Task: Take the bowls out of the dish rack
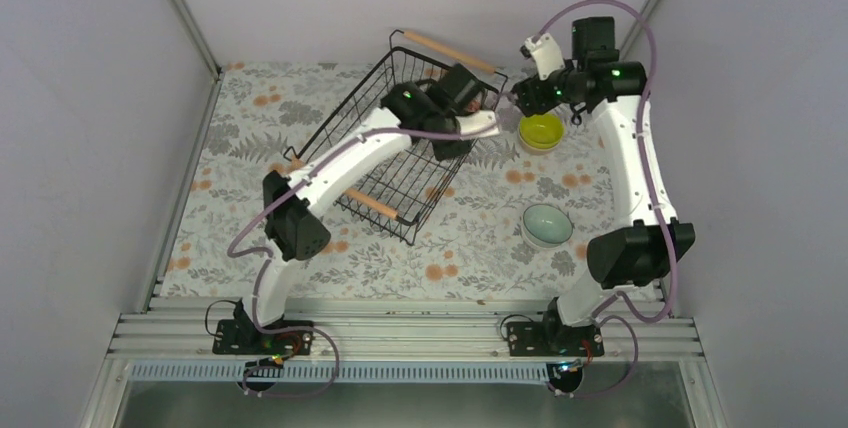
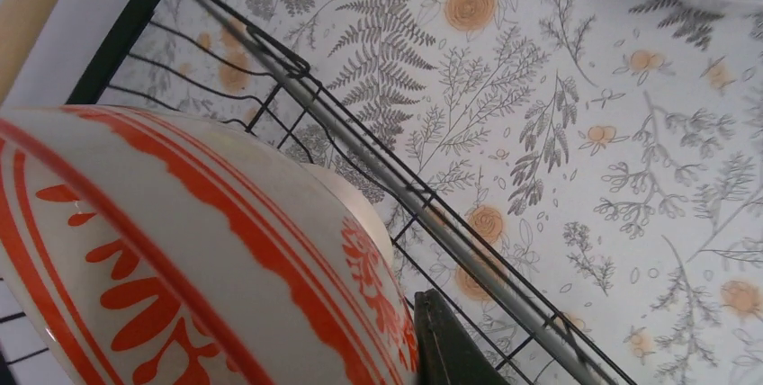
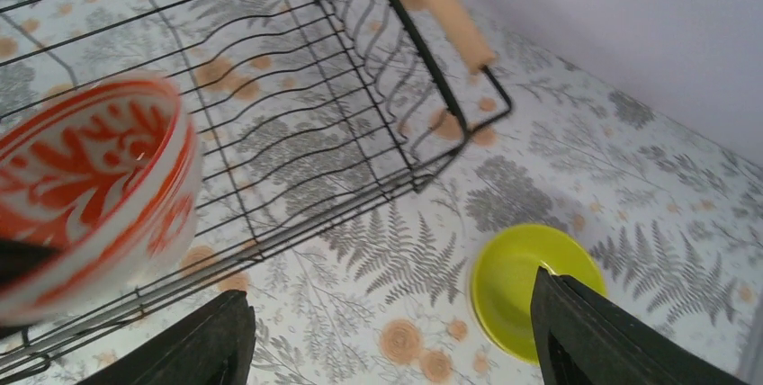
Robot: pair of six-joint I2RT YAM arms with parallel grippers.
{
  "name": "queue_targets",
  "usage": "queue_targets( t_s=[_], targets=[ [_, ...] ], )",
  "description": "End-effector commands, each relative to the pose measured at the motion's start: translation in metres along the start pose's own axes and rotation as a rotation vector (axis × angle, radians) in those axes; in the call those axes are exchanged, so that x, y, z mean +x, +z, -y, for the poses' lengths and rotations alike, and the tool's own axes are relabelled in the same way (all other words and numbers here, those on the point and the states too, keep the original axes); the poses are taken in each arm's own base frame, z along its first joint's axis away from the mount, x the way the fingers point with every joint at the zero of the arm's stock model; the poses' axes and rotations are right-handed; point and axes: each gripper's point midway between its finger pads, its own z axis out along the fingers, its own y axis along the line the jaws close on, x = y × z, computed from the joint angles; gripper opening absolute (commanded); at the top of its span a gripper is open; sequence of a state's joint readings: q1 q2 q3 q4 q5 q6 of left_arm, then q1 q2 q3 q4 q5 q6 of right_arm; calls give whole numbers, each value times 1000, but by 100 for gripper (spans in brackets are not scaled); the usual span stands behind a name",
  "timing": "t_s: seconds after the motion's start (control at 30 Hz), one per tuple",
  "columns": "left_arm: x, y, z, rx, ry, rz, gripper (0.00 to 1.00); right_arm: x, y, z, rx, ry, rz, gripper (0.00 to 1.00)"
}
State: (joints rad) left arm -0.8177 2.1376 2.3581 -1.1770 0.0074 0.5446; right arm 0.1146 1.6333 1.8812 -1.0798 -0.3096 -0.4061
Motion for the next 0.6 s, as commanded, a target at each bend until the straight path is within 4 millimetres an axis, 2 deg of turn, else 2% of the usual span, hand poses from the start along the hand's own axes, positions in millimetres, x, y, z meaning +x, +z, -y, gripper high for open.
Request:
queue_targets(
  t_s=[0.0, 0.1, 0.23, 0.3, 0.4, 0.47, 0.57],
  targets=[
    [-4, -7, -24, -306, 85, -108, 2, 7, -21, 27, 51, 72, -22, 74],
    [1, -1, -28, -381, 96, -172, 2, 17, -30, 38, 42, 87, -25, 74],
    [2, 2, -30, -514, 157, -243, 2, 31, -35, 19, -93, 41, -36, 74],
    [3, 6, -29, -600, 216, -299, 2, 46, -30, 8, -113, -36, -73, 74],
    [-1, 13, -18, -663, 300, -348, 2, 62, -21, 11, -90, -83, -136, 73],
    [-7, 17, -10, -690, 353, -359, 2, 66, -17, 13, -89, -88, -151, 73],
    [-12, 25, 0, -722, 418, -383, 2, 58, -16, 16, -92, -76, -134, 71]
  ],
)
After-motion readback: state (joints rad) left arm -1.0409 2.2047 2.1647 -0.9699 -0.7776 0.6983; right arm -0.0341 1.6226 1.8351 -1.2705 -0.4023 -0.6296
